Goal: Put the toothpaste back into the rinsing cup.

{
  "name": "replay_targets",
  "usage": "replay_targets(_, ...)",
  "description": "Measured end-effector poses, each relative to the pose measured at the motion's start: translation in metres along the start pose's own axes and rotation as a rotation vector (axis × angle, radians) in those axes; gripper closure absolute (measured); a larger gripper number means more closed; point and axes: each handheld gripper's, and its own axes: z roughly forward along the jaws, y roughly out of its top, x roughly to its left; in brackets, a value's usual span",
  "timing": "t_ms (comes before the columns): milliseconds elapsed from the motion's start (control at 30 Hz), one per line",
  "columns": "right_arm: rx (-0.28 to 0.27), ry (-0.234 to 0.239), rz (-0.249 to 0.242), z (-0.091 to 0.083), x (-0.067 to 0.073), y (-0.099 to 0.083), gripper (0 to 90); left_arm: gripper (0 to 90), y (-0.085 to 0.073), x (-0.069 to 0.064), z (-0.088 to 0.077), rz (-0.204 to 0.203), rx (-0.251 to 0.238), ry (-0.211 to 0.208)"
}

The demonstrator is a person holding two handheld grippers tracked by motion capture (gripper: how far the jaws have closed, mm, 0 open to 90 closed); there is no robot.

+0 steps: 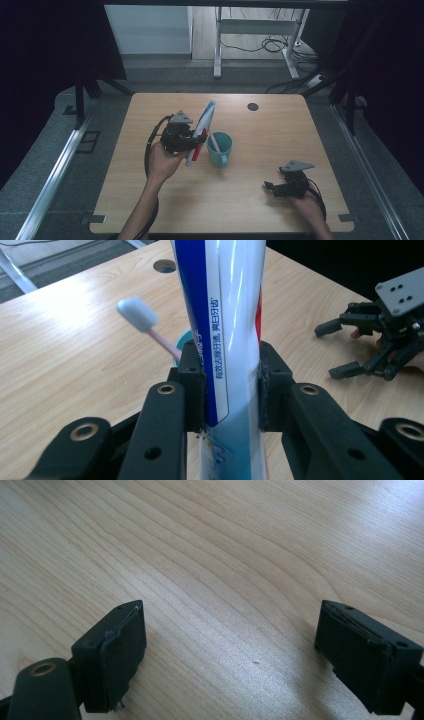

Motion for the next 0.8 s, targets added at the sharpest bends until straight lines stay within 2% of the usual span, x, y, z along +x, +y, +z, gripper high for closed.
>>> replay_targets(300, 0.002, 0.000, 0.000, 0.000, 0.000, 0.000, 13.2, 70.2, 0.015, -0.005, 0.010, 0.007, -0.018, -0.002)
replay_targets(600, 0.002, 0.000, 0.000, 0.000, 0.000, 0.000, 13.2, 70.2, 0.024, -0.006, 0.024, 0.021, -0.024, 0.004)
replay_targets(800, 0.001, 0.000, -0.001, 0.000, 0.000, 0.000, 13.2, 70.2, 0.030, -0.005, 0.033, 0.016, -0.034, 0.008)
